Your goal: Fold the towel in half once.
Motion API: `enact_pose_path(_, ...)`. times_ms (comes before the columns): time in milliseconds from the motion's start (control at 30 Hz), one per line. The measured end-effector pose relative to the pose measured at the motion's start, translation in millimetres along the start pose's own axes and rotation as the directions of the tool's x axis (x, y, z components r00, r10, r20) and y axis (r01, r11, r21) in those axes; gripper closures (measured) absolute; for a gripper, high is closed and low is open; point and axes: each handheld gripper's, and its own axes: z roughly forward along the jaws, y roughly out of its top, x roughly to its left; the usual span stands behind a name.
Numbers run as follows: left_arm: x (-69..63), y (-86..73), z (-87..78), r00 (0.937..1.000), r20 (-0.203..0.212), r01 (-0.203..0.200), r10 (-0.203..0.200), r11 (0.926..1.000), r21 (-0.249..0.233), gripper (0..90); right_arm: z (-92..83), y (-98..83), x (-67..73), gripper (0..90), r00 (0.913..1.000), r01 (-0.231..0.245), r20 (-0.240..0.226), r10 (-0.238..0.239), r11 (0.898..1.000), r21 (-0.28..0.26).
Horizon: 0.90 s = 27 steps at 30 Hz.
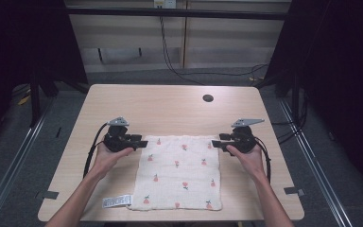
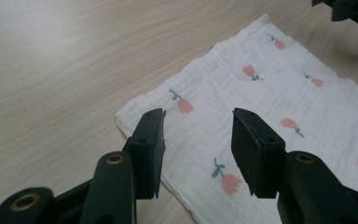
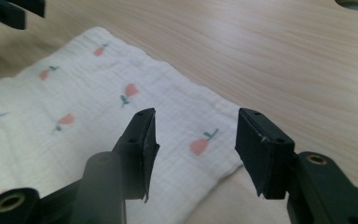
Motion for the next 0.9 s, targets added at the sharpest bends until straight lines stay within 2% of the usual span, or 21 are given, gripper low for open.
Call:
enact_pose_path(67,0.6,-0.3,2.8,0.9997,-0.024,-0.001,0.001,1.0000,0.007,51.8,6.4,-0.3,-5.6,48.1,0.9998,-0.007,0.019,0.007,1.000,0.017)
enact_pose_path(100,2.4,-0.3,3.6,0.9998,-0.019,0.010,-0.010,0.9999,-0.001,51.2,9.1,0.5,-8.7,48.3,0.9995,-0.011,0.030,0.010,1.000,0.027)
enact_pose_path(133,3.8,-0.4,3.9,0.9995,-0.020,0.025,-0.026,0.9997,-0.006,49.0,13.0,2.5,-15.4,48.5,0.9985,-0.036,0.043,0.035,0.999,0.039)
enact_pose_path(200,8.6,-0.7,3.9,0.9987,-0.015,0.048,-0.048,0.9987,-0.016,49.2,16.0,3.2,-19.3,48.3,0.9986,-0.039,0.037,0.037,0.998,0.044)
enact_pose_path(333,16.2,-2.2,4.2,0.9986,-0.011,0.052,-0.052,0.9986,0.000,49.7,29.6,2.9,-30.4,47.1,0.9970,-0.059,0.055,0.054,0.994,0.096)
enact_pose_path(433,21.0,-3.3,7.1,0.9989,-0.014,0.045,-0.045,0.9990,0.007,52.4,39.9,2.0,-34.9,48.7,0.9949,-0.057,0.090,0.045,0.990,0.130)
enact_pose_path(533,26.7,-4.8,13.1,0.9984,-0.016,0.055,-0.054,0.9984,0.012,55.2,44.5,0.8,-39.0,53.3,0.9913,-0.055,0.125,0.040,0.991,0.119)
enact_pose_path(600,30.2,-6.1,17.0,0.9980,-0.022,0.059,-0.059,0.9981,0.019,57.8,47.0,0.2,-42.6,57.4,0.9918,-0.052,0.121,0.039,0.993,0.108)
enact_pose_path(700,34.6,-8.4,22.3,0.9966,-0.034,0.075,-0.075,0.9971,0.012,58.5,48.8,0.2,-41.6,58.5,0.9911,-0.056,0.127,0.041,0.991,0.123)
enact_pose_path(767,38.8,-8.6,23.9,0.9948,-0.037,0.095,-0.095,0.9954,0.009,57.9,50.1,0.0,-40.4,60.8,0.9914,-0.042,0.128,0.027,0.992,0.122)
enact_pose_path(833,41.8,-8.2,25.5,0.9945,-0.033,0.099,-0.099,0.9950,0.008,58.4,51.9,-0.3,-38.9,62.3,0.9918,-0.027,0.127,0.011,0.992,0.125)
enact_pose_path(867,42.8,-7.5,26.0,0.9948,-0.051,0.089,-0.088,0.9958,0.019,58.5,52.5,-0.2,-37.3,62.9,0.9902,-0.018,0.139,-0.001,0.990,0.137)
enact_pose_path(900,43.5,-6.8,27.4,0.9949,-0.050,0.089,-0.088,0.9958,0.019,58.5,53.4,-0.9,-36.9,64.2,0.9909,-0.011,0.134,-0.008,0.991,0.135)
